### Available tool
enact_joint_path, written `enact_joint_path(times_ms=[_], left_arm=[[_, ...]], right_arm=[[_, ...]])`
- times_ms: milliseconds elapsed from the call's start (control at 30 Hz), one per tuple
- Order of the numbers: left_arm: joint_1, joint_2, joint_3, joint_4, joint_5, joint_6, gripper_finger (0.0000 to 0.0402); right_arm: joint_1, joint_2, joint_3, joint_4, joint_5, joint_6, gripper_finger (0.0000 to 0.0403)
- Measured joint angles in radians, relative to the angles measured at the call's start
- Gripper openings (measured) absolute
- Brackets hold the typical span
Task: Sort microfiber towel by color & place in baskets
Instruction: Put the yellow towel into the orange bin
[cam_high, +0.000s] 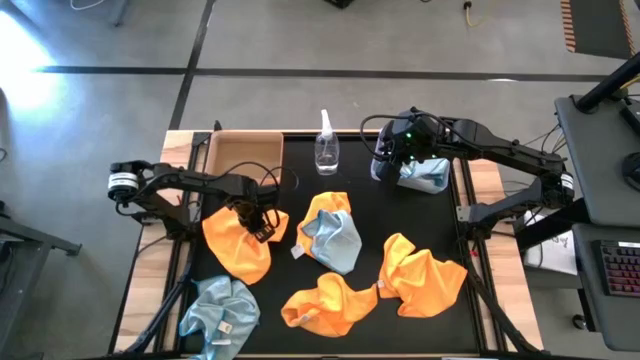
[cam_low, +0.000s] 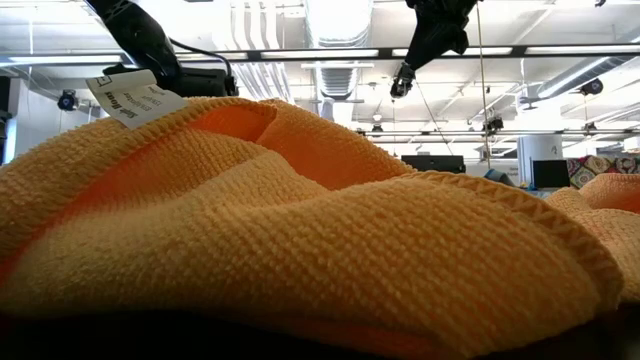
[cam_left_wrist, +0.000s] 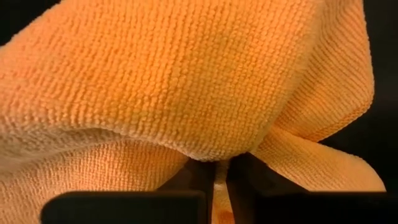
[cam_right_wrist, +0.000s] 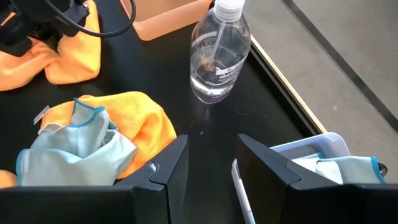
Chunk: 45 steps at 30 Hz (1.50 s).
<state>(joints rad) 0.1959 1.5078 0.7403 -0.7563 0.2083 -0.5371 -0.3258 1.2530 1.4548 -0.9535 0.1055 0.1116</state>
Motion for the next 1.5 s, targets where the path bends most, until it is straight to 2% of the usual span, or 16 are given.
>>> enact_joint_path(times_ms=[167, 333, 600, 833, 1167, 1300, 1500], left_arm=[[0.000, 0.000, 0.000, 0.000, 0.005, -0.011, 0.0032], [-0.001, 0.000, 0.035, -0.004, 0.010, -0.013, 0.0026], [-0.003, -0.006, 0.260, -0.095, -0.016, 0.107, 0.0010], [-0.005, -0.014, 0.530, -0.302, -0.183, 0.215, 0.0008], [-0.005, -0.018, 0.917, -0.558, -0.449, 0.240, 0.0008], [-0.005, -0.018, 1.065, -0.645, -0.591, 0.241, 0.0008], [-0.004, -0.018, 1.240, -0.765, -0.874, 0.242, 0.0008]], right_arm=[[0.000, 0.000, 0.000, 0.000, 0.000, -0.009, 0.0130], [0.000, 0.000, 0.000, 0.000, 0.000, -0.016, 0.0130], [0.000, 0.000, 0.000, 0.000, 0.000, -0.018, 0.0130], [0.000, 0.000, 0.000, -0.001, 0.000, -0.018, 0.0130], [0.000, 0.000, 0.000, -0.001, 0.000, -0.019, 0.0130], [0.000, 0.000, 0.000, -0.001, 0.000, -0.023, 0.0130], [0.000, 0.000, 0.000, -0.001, 0.001, -0.045, 0.0130]])
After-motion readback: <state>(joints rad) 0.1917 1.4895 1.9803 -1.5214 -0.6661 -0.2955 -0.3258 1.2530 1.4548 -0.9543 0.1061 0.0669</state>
